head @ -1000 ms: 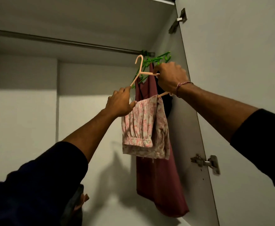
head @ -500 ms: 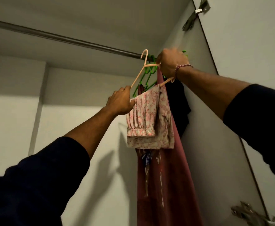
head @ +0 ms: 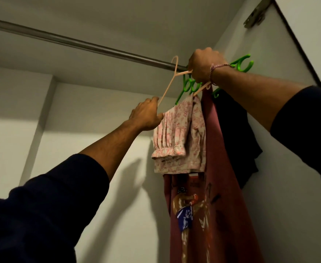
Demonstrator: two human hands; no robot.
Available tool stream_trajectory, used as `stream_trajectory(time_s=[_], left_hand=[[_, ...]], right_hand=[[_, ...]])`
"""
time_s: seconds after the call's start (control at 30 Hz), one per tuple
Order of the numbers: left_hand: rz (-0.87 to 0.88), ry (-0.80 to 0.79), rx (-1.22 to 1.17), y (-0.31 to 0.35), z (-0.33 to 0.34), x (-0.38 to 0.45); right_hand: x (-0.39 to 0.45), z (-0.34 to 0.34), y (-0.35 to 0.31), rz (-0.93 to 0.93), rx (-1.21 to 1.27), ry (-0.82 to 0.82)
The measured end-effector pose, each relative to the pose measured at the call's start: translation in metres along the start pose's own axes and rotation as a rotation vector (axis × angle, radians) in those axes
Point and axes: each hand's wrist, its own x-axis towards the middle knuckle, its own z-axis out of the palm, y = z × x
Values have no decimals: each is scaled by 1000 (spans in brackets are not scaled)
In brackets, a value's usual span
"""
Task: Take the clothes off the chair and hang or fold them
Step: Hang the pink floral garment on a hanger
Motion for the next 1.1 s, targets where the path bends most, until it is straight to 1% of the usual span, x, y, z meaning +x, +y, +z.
stream_trajectory(time_s=[0.2, 0.43, 0.53, 0.67, 0.93, 1.1], left_hand=[[-1, -27, 18, -6, 19, -5], [10, -26, 17, 5, 20, -12], [14, -45, 31, 9, 15, -18], [18, -62, 40, 12, 5, -31], [27, -101, 15, 28, -22, -91], [58, -134, -56, 51, -28, -139]], right_hand=[[-3, 2, 1, -10, 11, -41], [-10, -4, -5, 22, 33, -87], [-13, -7, -7, 23, 2, -70], [-18, -17, -11, 33, -36, -3], [-70, -56, -12, 26, 15, 1], [-133, -75, -5, 50, -6, 32]])
